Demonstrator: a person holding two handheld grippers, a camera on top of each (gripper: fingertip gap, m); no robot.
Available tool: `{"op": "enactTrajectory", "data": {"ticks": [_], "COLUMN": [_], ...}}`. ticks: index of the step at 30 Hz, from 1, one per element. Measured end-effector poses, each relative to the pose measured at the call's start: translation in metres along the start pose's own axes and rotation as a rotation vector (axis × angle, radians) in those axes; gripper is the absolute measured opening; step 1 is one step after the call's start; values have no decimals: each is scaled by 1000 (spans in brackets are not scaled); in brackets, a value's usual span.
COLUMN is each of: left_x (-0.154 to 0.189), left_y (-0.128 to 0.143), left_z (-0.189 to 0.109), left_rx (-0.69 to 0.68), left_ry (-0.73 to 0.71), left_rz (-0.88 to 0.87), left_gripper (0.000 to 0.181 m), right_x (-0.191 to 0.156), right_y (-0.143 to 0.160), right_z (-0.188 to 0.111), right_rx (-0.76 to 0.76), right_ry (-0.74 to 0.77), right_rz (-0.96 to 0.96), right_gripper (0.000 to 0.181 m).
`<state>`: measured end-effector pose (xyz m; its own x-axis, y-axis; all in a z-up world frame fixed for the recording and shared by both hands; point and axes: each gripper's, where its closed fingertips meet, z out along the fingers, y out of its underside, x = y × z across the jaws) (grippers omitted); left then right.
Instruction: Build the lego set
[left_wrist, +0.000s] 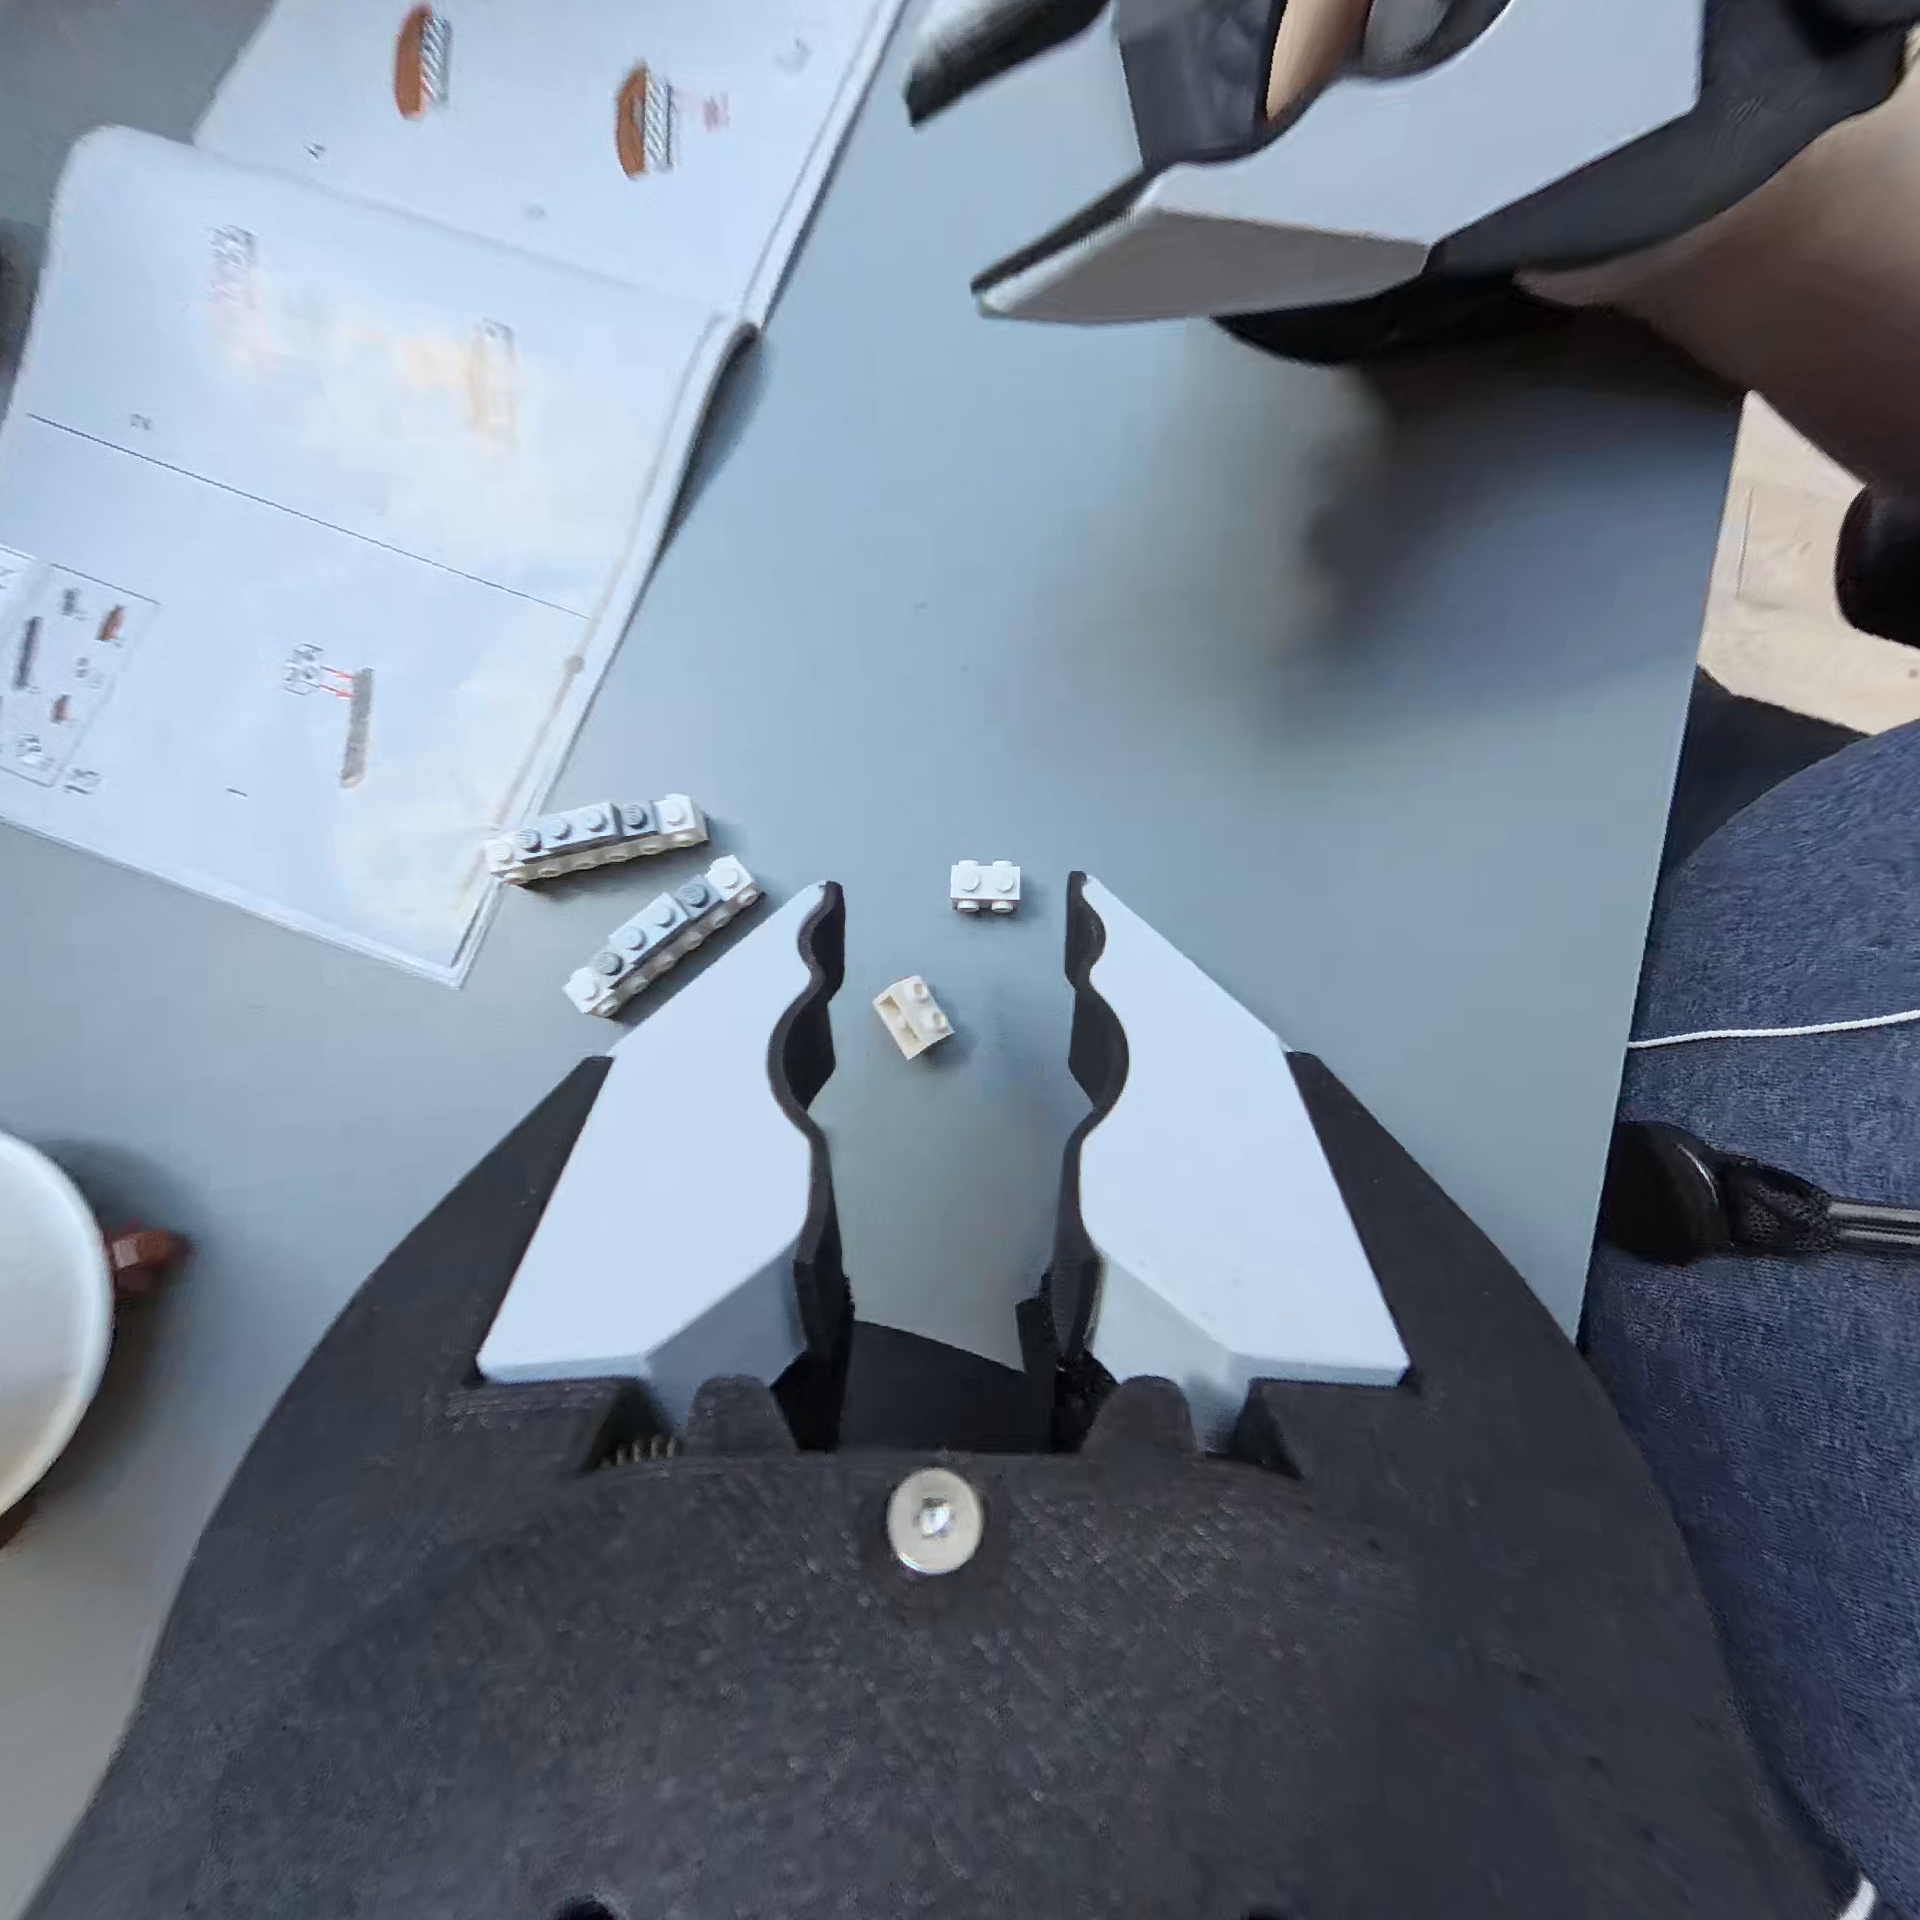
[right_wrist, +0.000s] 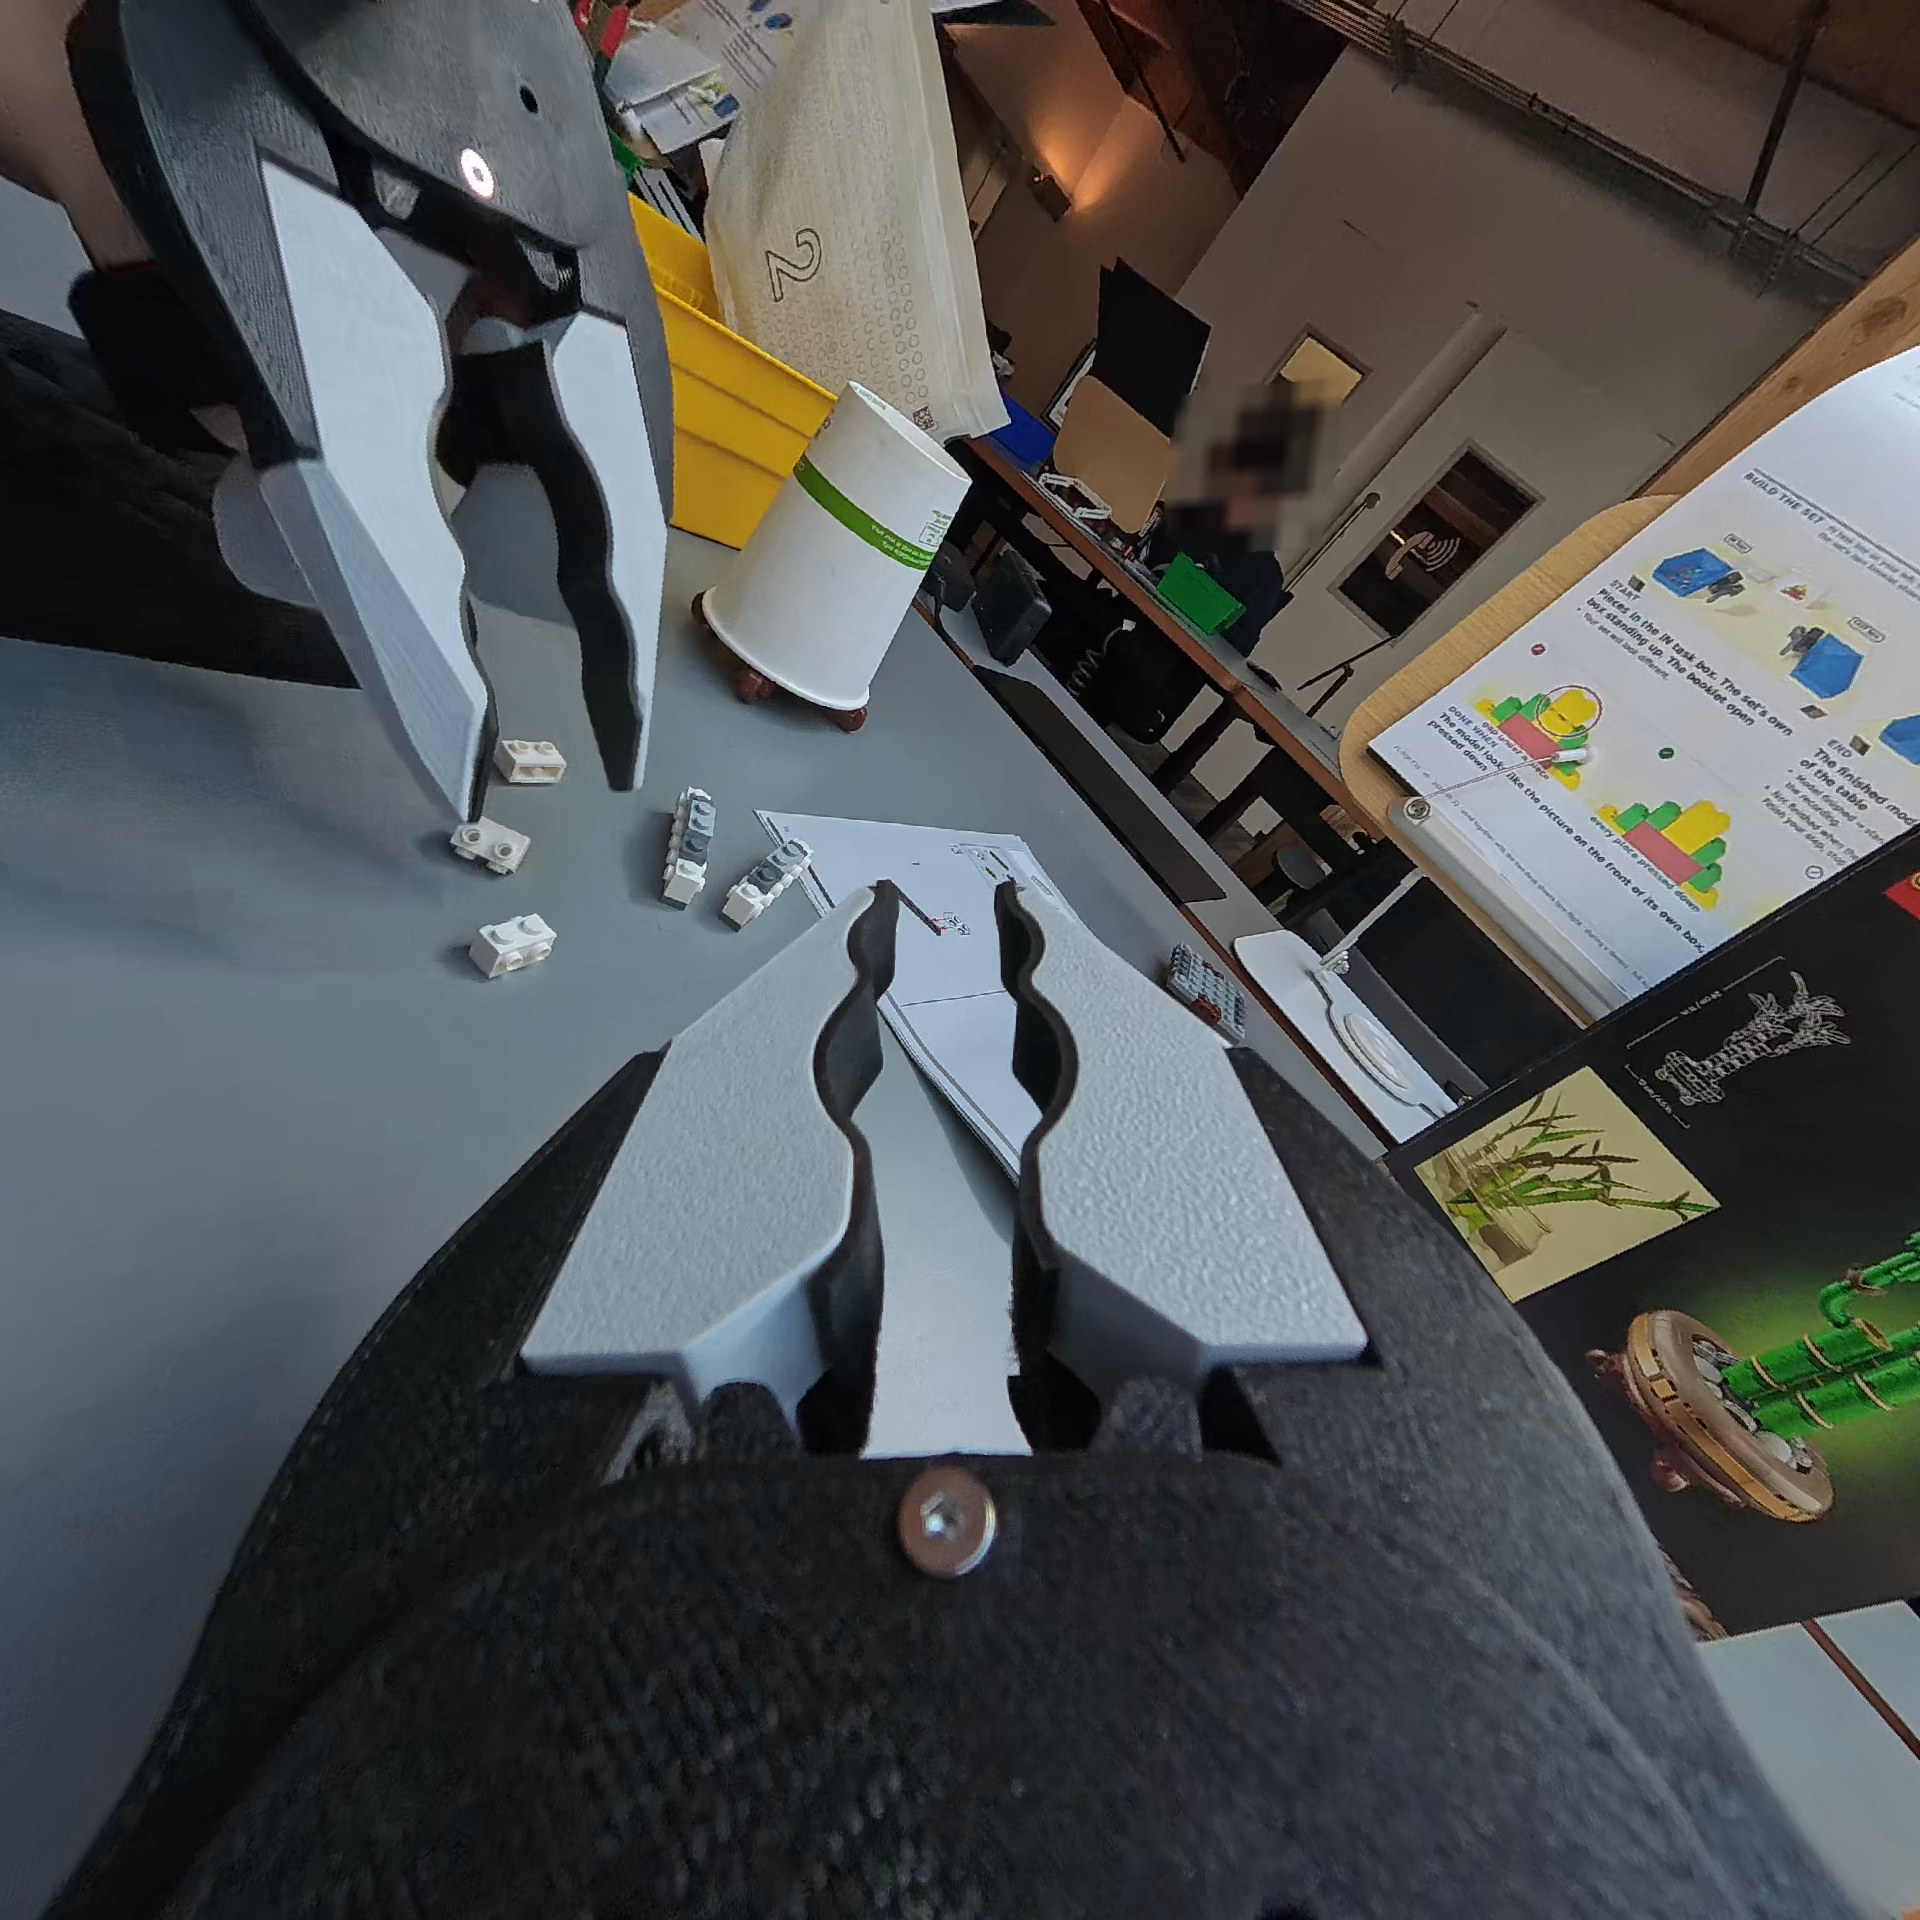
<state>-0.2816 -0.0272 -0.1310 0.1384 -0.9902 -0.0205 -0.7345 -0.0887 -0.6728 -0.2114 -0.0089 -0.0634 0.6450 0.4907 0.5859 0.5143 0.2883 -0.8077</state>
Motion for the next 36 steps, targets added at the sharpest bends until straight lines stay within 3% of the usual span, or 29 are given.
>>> {"op": "enactTrajectory", "data": {"ticks": [2,4,9,11,14,17,21,24,26,28,32,36], "left_x": [-16,-51,-150,-185,-222,-233,-243,-248,-249,-249,-245,-252], "left_y": [-7,-9,-4,16,74,105,134,193,235,263,293,303], "left_z": [-25,-62,-216,-268,-297,-294,-264,-247,-247,-247,-245,-246], "left_rx": [98,183,405,359,22,-131,-246,-488,-657,-740,-810,-864], "left_ry": [-64,-216,-596,-731,-784,-693,-578,-512,-471,-445,-388,-429], "left_rz": [10,-6,-144,-173,-370,-497,-394,-306,-402,-535,-769,-827], "left_gripper": [34,34,33,33,28,18,8,7,9,11,18,20], "right_x": [2,2,7,10,16,25,36,41,44,46,47,47], "right_y": [-2,-5,-7,-4,3,12,23,31,36,42,44,43], "right_z": [0,0,1,2,5,7,8,10,13,15,16,15], "right_rx": [7,18,16,4,-28,-64,-109,-146,-173,-203,-218,-213], "right_ry": [17,27,79,95,115,149,183,200,216,227,243,239], "right_rz": [-8,-19,-49,-43,-13,26,77,92,87,78,53,55], "right_gripper": [19,19,19,19,19,19,19,19,19,19,19,19]}}
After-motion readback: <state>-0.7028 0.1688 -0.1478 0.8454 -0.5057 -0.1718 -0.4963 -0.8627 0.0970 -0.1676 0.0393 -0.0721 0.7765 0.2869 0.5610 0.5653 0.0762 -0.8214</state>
